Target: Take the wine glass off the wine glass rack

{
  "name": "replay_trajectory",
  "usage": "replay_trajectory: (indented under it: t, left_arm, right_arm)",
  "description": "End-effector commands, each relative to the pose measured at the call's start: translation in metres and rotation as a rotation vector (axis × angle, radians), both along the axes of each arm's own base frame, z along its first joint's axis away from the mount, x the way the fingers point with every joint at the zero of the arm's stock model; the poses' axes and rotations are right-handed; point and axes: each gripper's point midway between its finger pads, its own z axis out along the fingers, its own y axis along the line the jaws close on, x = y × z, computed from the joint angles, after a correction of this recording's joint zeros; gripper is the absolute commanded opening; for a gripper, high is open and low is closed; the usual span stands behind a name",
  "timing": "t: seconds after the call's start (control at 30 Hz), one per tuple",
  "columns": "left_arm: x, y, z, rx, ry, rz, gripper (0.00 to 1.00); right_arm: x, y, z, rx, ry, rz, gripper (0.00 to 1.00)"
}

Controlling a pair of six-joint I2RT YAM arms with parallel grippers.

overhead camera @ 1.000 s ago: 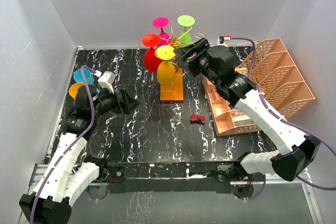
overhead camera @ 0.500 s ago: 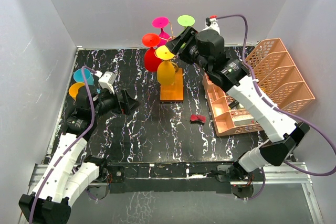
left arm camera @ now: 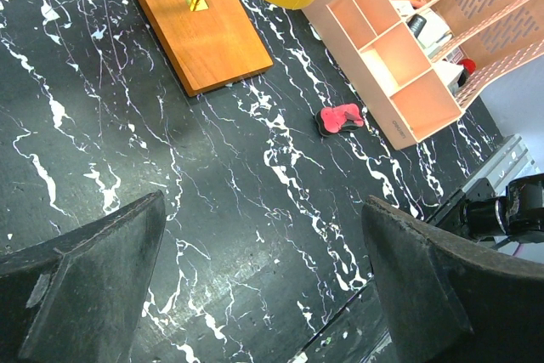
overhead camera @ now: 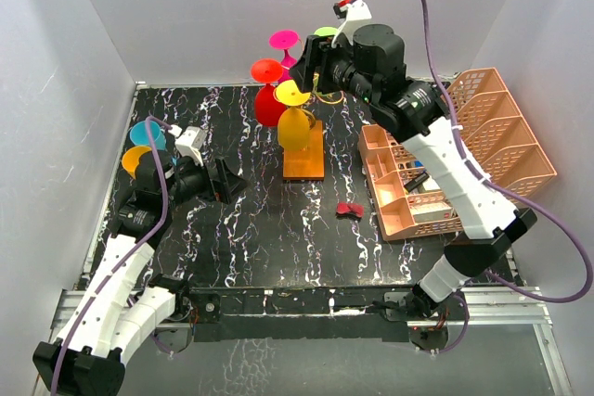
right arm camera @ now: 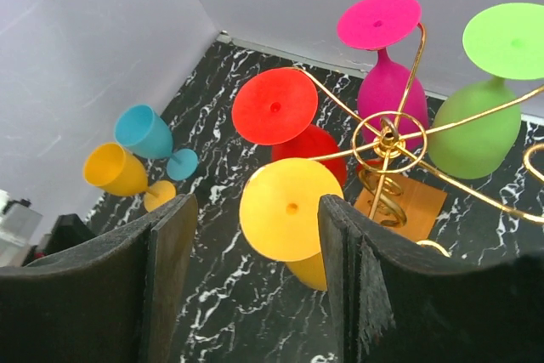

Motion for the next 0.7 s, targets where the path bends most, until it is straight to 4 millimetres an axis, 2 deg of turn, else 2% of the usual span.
replay_trajectory:
  t: [0.0, 0.2, 0.47, 0.67]
  left_arm:
    - [0.004, 0.001, 0.003, 0.019, -0.024, 0.006, 0.97]
    - [0.005, 0.007, 0.005, 0.030, -0.044, 0.039, 0.97]
    - [0.006, 0.005, 0.002, 0.032, -0.031, 0.030, 0.97]
    - [0.009, 0.010, 0.003, 0.043, -0.038, 0.057, 0.97]
  right_arm:
    - [0.005, 0.000, -0.001, -0.089, -0.052, 0.077, 0.65]
    - [0.013, 0.007, -0.019, -0.127, -0.032, 0.123, 0.70]
    - [0.025, 0.009, -0.027, -0.142, -0.030, 0.133, 0.70]
    - [0.030, 0.011, -0.033, -0.136, -0.014, 0.151, 0.64]
